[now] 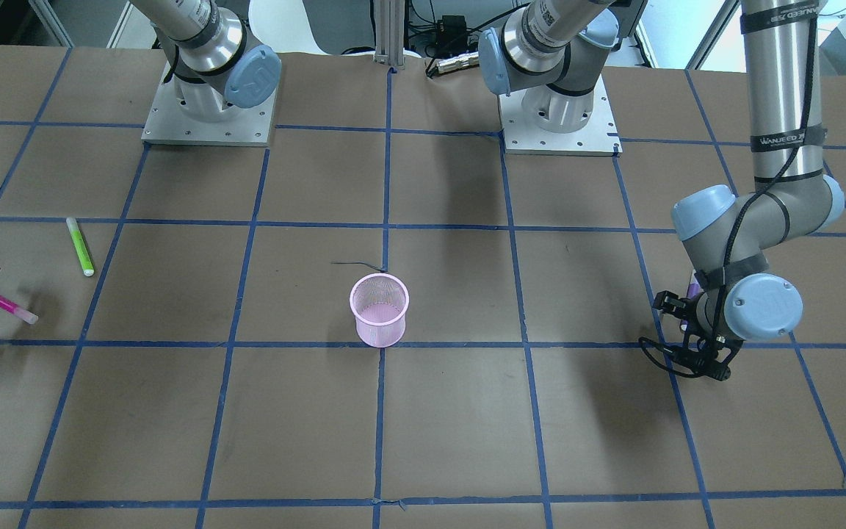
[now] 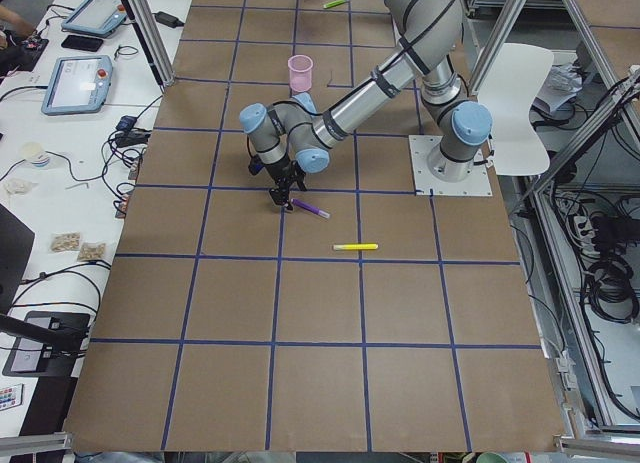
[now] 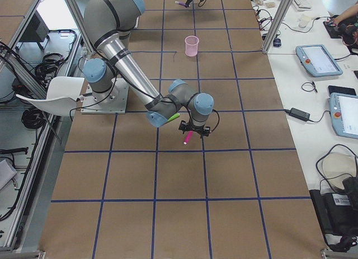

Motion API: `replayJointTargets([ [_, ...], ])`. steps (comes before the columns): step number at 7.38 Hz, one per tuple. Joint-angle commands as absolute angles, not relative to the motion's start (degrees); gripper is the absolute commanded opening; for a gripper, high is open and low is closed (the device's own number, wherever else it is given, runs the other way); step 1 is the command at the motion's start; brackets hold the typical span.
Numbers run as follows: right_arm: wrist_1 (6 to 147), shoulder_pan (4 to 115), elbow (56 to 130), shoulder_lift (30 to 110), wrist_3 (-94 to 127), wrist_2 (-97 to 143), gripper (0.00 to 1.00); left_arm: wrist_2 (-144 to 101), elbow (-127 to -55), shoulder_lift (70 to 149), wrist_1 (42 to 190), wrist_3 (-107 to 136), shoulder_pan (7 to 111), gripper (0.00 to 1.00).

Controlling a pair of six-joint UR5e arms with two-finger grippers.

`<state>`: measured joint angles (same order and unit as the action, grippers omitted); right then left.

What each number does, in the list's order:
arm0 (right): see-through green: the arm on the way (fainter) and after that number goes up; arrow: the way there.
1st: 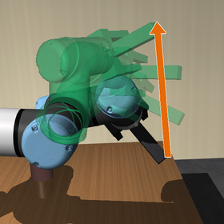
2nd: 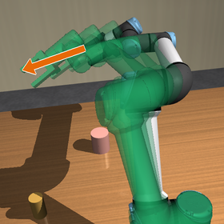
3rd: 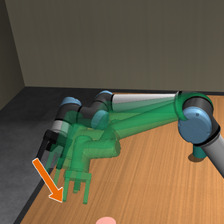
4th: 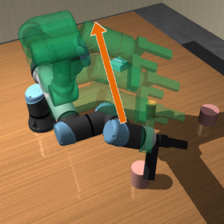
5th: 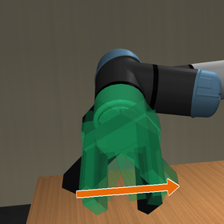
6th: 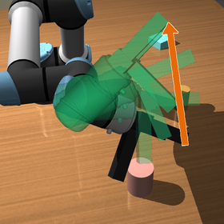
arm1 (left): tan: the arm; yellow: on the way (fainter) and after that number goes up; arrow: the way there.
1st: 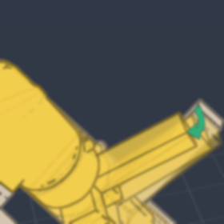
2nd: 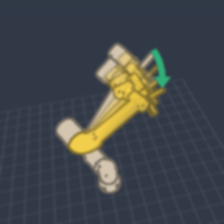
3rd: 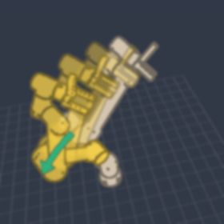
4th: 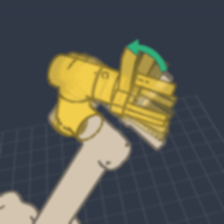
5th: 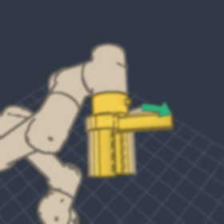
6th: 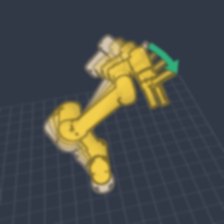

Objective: Insert purple and pink pens into pink cup

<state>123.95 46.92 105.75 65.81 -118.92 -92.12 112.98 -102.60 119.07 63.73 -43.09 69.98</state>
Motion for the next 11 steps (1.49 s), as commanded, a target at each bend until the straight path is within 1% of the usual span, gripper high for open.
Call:
replayJointTargets([
  [1, 125.0, 46.5, 107.1, 65.6, -118.9, -93.4, 1.00, 112.7, -102.7, 119.3, 63.8, -42.8, 70.0, 0.63],
  [2, 125.8, 46.4, 108.2, 65.8, -118.8, -93.4, 1.00, 111.7, -102.7, 119.3, 63.8, -42.6, 70.0, 0.60],
  [3, 127.6, 46.4, 108.7, 65.8, -118.9, -93.5, 0.98, 111.5, -102.7, 119.4, 63.8, -42.4, 70.0, 0.56],
  [4, 128.2, 46.4, 108.8, 65.9, -119.0, -94.1, 0.95, 111.5, -102.7, 119.4, 63.9, -42.3, 70.0, 0.54],
  [5, 130.2, 46.4, 108.8, 65.9, -119.1, -95.3, 0.90, 111.4, -102.8, 119.4, 63.9, -42.3, 70.0, 0.45],
  [6, 131.1, 46.4, 108.9, 65.7, -119.0, -95.4, 0.76, 111.4, -102.8, 119.4, 63.9, -42.4, 70.0, 0.41],
  [7, 131.3, 46.4, 109.7, 65.8, -119.0, -95.4, 0.68, 111.4, -102.8, 119.9, 63.5, -42.4, 70.0, 0.40],
  [8, 131.5, 46.4, 110.5, 65.9, -119.0, -95.4, 0.64, 111.5, -102.7, 120.1, 63.4, -42.4, 70.0, 0.33],
  [9, 131.7, 46.4, 111.0, 65.9, -119.0, -95.4, 0.64, 111.5, -102.7, 120.1, 63.5, -42.4, 70.0, 0.18],
  [10, 131.7, 46.4, 110.9, 65.9, -119.0, -95.4, 0.58, 111.5, -102.7, 120.1, 63.5, -42.6, 70.0, 0.07],
  [11, 132.9, 46.4, 110.7, 66.0, -119.1, -97.0, 0.18, 111.4, -102.7, 120.1, 63.5, -42.7, 70.0, 0.00],
])
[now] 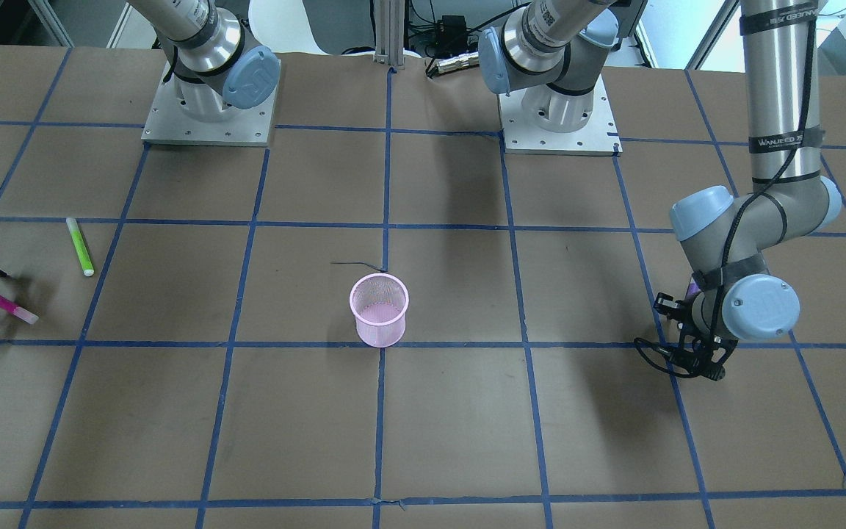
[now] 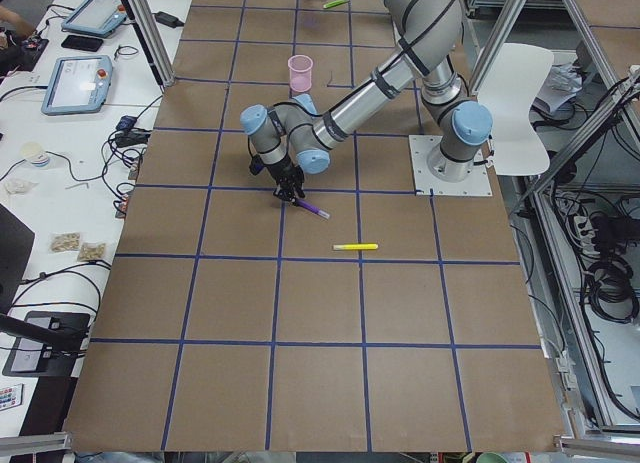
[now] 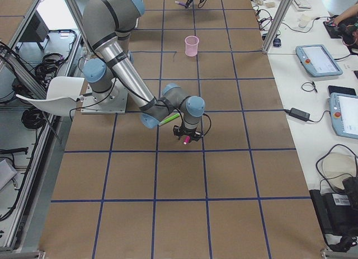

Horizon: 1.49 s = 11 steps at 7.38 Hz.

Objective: Insert purple and pink pens into pink cup

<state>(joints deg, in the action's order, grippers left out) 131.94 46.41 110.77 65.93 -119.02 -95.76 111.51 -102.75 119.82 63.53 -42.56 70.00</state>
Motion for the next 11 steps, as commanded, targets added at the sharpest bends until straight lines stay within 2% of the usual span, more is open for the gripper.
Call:
replayJointTargets([
  [1, 134.8, 46.4, 110.7, 66.1, -119.3, -97.6, 0.00, 111.4, -102.7, 120.0, 63.5, -42.8, 70.0, 0.00],
  [4, 133.9, 47.5, 110.5, 71.2, -118.3, -99.7, 0.00, 110.5, -102.5, 119.9, 63.5, -42.7, 70.0, 0.00],
  [7, 130.4, 63.1, 108.9, 77.2, -110.1, -106.1, 0.00, 110.6, -102.4, 119.4, 63.7, -42.8, 70.0, 0.00],
  [10, 103.6, 79.5, 95.2, 78.4, -82.7, -108.0, 0.00, 110.7, -102.4, 118.6, 64.4, -42.9, 69.9, 0.00],
  [11, 99.9, 84.7, 92.3, 78.3, -78.5, -107.8, 0.00, 110.7, -102.4, 118.4, 64.5, -42.9, 70.0, 0.00],
])
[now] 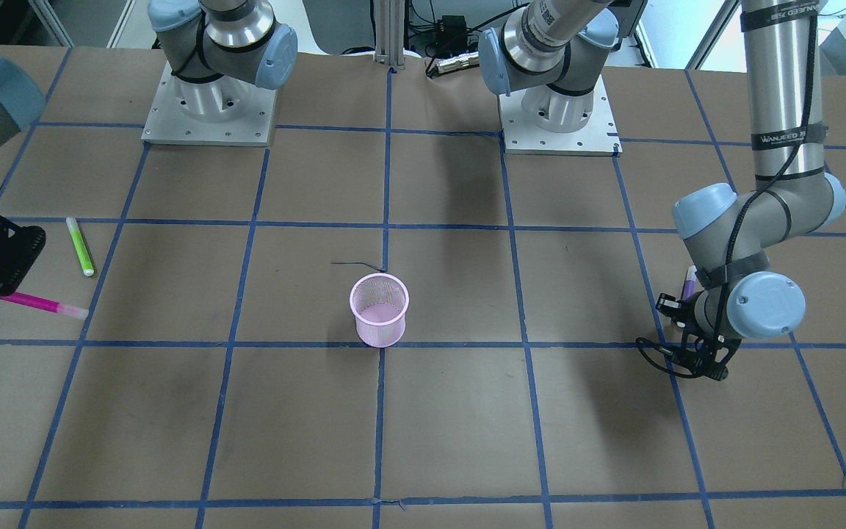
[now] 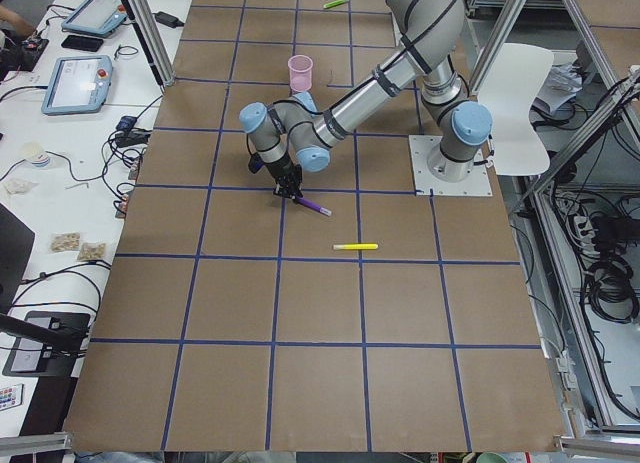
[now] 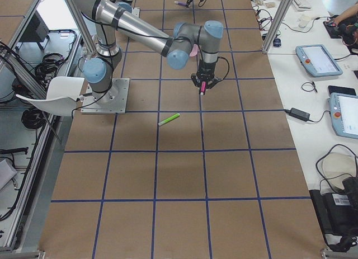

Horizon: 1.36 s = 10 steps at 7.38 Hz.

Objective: Insert purple and pink pens into pink cup

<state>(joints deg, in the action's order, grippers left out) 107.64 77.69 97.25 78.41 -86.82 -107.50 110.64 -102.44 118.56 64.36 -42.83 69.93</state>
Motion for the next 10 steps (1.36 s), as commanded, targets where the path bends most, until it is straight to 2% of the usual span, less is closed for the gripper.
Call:
replayJointTargets([
  [1, 98.6, 88.4, 91.7, 78.2, -73.4, -108.0, 0.00, 110.7, -101.7, 117.8, 66.5, -42.8, 70.2, 0.00],
  [3, 98.3, 95.7, 91.6, 77.9, -61.0, -107.6, 0.00, 110.0, -99.6, 114.4, 71.1, -42.7, 71.2, 0.00],
  [5, 96.9, 103.6, 90.2, 75.2, -57.9, -113.0, 0.00, 105.0, -96.6, 111.2, 74.9, -42.3, 72.5, 0.00],
  [9, 85.5, 116.2, 78.2, 64.6, -45.1, -117.7, 0.00, 97.4, -96.6, 105.1, 76.6, -42.1, 74.0, 0.00],
  [10, 83.8, 117.2, 77.3, 63.4, -42.1, -117.9, 0.00, 97.0, -96.6, 104.3, 76.9, -42.1, 74.1, 0.00],
])
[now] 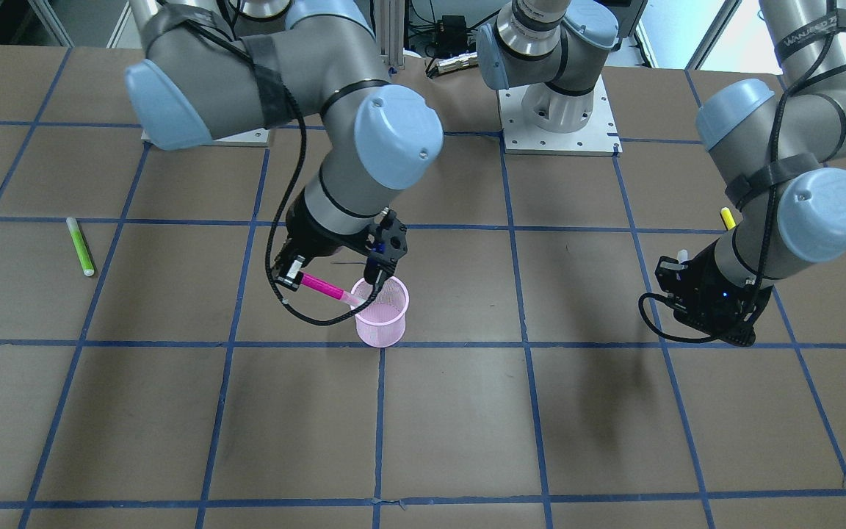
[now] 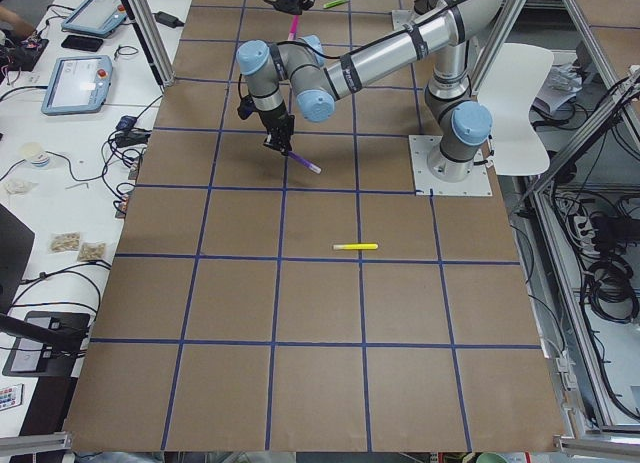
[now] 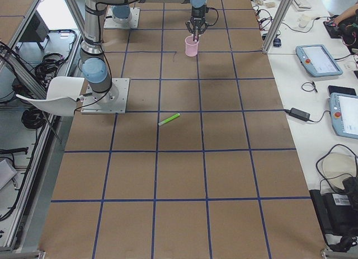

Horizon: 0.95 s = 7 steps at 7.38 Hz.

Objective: Insert purple and pink pens into pink cup

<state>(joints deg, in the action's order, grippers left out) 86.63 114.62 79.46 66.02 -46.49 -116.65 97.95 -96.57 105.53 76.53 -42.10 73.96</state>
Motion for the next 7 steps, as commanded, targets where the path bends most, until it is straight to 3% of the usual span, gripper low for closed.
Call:
replayJointTargets([
  [1, 82.8, 117.5, 77.3, 63.3, -40.9, -117.9, 0.00, 94.4, -96.6, 103.3, 77.8, -42.1, 74.1, 0.00],
  [7, 79.6, 119.7, 77.1, 60.1, -33.1, -118.2, 0.00, 90.0, -98.3, 99.6, 78.3, -42.7, 74.1, 0.00],
])
